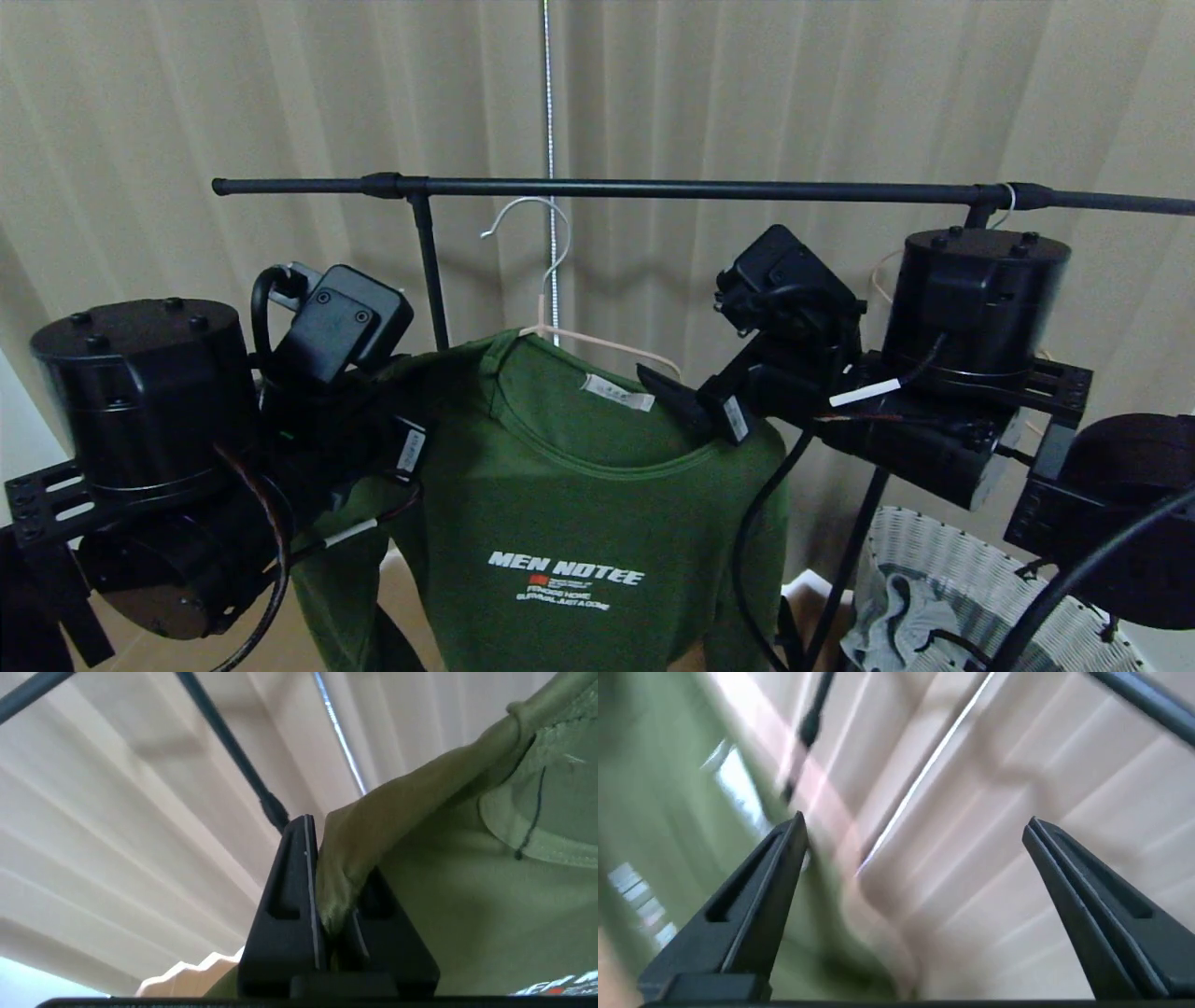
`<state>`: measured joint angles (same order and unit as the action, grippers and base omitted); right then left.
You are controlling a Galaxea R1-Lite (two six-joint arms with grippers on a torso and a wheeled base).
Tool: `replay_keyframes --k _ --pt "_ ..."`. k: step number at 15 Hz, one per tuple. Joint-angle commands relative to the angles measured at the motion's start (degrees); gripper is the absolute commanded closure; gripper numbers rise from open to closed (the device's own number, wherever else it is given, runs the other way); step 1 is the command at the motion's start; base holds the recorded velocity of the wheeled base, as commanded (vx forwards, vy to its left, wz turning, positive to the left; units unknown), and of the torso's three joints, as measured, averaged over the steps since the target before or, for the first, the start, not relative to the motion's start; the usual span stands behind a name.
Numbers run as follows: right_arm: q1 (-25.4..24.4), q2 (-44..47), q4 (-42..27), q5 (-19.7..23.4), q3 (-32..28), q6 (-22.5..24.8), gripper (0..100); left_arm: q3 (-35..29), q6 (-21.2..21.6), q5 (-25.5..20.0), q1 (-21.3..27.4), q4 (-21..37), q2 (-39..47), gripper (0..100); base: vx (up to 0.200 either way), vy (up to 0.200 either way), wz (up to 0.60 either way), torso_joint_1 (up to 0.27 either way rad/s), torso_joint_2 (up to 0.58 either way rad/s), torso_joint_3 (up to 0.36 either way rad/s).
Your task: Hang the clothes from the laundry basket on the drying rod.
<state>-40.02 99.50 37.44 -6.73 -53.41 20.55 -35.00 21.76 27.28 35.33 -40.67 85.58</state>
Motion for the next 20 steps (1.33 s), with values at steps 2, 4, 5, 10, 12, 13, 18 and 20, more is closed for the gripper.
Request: replay_keyframes --k 2,4,5,10,12,13,18,20 --pt "0.3 2.8 0.0 0.0 -1.8 0.8 0 0.2 0.0 0.0 0.7 0.0 -0.1 100 0.000 0.000 0.00 0.000 0.00 0.000" --pt "0.1 3.3 0.0 0.0 -1.9 1.4 0 0.1 0.0 -0.1 1.1 0.0 -0.1 100 0.000 0.000 0.00 0.000 0.00 0.000" --pt "0.0 3.4 0.0 0.0 -1.9 1.5 0 0.1 0.0 -0.1 1.2 0.0 -0.1 100 0.000 0.000 0.00 0.000 0.00 0.000" --pt "-1.8 3.4 0.0 0.0 -1.7 1.5 0 0.3 0.1 -0.2 1.8 0.0 -0.1 100 0.000 0.000 0.00 0.000 0.00 0.000" --pt "-1.9 3.4 0.0 0.0 -1.6 1.4 0 0.3 0.2 -0.2 2.0 0.0 -0.1 100 0.000 0.000 0.00 0.000 0.00 0.000" --pt "-2.1 3.4 0.0 0.0 -1.6 1.4 100 0.3 0.3 -0.2 2.0 0.0 -0.1 100 0.000 0.000 0.00 0.000 0.00 0.000" --pt "-2.2 3.5 1.7 0.0 -1.3 1.5 100 0.4 0.1 -0.2 2.0 -0.1 -0.1 100 0.000 0.000 0.00 0.000 0.00 0.000" --pt "-2.2 3.5 2.0 0.0 -1.2 1.5 100 0.4 0.1 -0.2 2.0 -0.1 -0.1 100 0.000 0.000 0.00 0.000 0.00 0.000"
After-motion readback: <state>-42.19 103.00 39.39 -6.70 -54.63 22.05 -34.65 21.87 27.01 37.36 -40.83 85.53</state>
